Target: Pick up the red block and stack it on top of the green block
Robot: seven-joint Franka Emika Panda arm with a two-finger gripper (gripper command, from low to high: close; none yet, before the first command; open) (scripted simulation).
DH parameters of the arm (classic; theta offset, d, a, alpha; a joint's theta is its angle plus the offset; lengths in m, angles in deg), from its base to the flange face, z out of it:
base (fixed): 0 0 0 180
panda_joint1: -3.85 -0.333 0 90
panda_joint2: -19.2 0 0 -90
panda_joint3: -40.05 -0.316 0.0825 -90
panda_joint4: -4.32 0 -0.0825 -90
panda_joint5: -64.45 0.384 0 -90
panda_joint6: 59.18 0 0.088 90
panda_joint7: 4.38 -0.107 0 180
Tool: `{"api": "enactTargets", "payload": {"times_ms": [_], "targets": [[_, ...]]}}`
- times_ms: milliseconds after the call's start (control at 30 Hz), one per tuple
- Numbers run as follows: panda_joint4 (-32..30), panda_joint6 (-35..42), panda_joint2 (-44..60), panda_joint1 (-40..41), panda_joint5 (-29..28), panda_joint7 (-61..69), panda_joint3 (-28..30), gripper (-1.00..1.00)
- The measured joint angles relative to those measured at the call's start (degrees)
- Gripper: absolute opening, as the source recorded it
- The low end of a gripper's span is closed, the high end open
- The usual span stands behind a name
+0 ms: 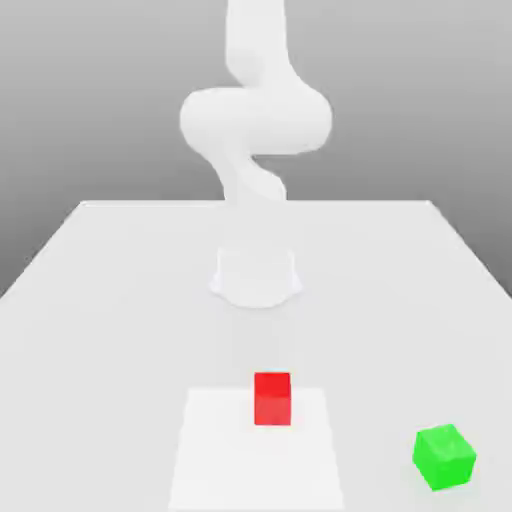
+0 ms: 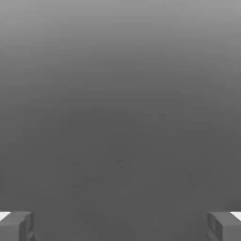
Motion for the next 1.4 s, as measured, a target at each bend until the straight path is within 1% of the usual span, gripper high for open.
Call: {"api": "enactTargets", "payload": {"times_ms": [400,567,633,800,833,1067,1300,1400], "targets": [[-19.3,-16.5,23.1,-0.3,0.5,-1.7,-1.9,0.00],[-28.0,-25.0,35.4,-0.7,0.5,-2.6,-2.5,0.00],[-29.0,-29.2,40.7,-0.7,0.0,-3.1,-2.5,0.00],[-28.1,-38.3,51.5,-1.7,-1.9,-4.6,-1.1,0.00],[-27.9,-39.6,53.0,-2.0,-2.1,-4.7,-0.8,-1.00],[-27.9,-39.7,53.1,-1.9,-2.3,-4.9,-0.8,-1.00],[-29.7,-28.4,40.0,-1.4,0.1,-3.2,-2.1,-1.00],[-25.6,-24.5,40.2,-5.1,0.2,1.6,-3.4,-1.00]]}}
